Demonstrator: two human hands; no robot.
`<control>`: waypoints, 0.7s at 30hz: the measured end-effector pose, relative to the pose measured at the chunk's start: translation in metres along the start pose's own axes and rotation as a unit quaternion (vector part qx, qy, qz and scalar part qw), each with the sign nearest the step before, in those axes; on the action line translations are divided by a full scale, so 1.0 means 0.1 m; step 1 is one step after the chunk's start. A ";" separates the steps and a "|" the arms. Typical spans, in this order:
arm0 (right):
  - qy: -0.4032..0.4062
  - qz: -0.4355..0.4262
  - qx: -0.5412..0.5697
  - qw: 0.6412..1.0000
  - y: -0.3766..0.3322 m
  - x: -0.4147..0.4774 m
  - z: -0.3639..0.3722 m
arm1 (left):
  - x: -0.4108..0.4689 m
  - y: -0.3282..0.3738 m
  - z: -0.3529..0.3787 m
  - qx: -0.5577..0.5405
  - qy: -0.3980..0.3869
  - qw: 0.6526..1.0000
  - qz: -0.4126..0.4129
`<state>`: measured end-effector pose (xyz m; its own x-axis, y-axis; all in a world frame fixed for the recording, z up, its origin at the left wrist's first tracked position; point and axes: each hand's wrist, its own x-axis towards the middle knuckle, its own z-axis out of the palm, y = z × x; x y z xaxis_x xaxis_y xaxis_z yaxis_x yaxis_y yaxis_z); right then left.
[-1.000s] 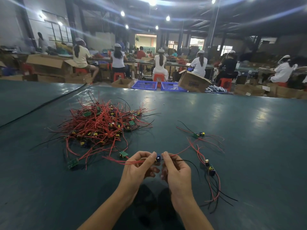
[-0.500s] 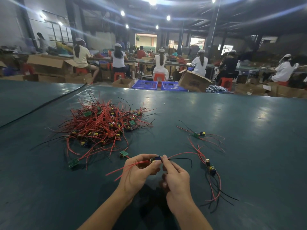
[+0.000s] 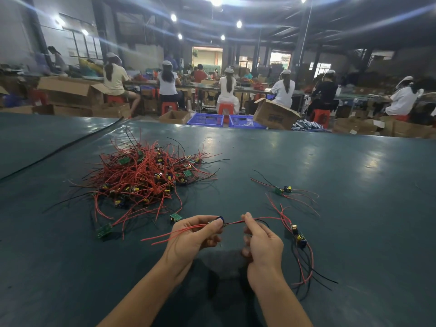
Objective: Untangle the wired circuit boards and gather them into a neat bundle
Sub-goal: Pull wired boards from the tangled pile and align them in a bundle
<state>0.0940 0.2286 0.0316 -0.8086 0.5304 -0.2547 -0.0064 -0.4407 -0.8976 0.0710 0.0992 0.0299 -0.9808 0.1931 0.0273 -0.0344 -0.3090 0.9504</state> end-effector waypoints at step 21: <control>-0.058 -0.068 0.002 0.996 -0.07 -0.03 -0.05 | -0.08 0.04 0.01 0.057 -0.008 0.998 -0.040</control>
<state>0.0999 0.2336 0.0368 -0.8624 0.4987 -0.0867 -0.1236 -0.3737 -0.9193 0.0792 0.0977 0.0340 -0.9727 0.2278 -0.0455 -0.0891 -0.1846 0.9788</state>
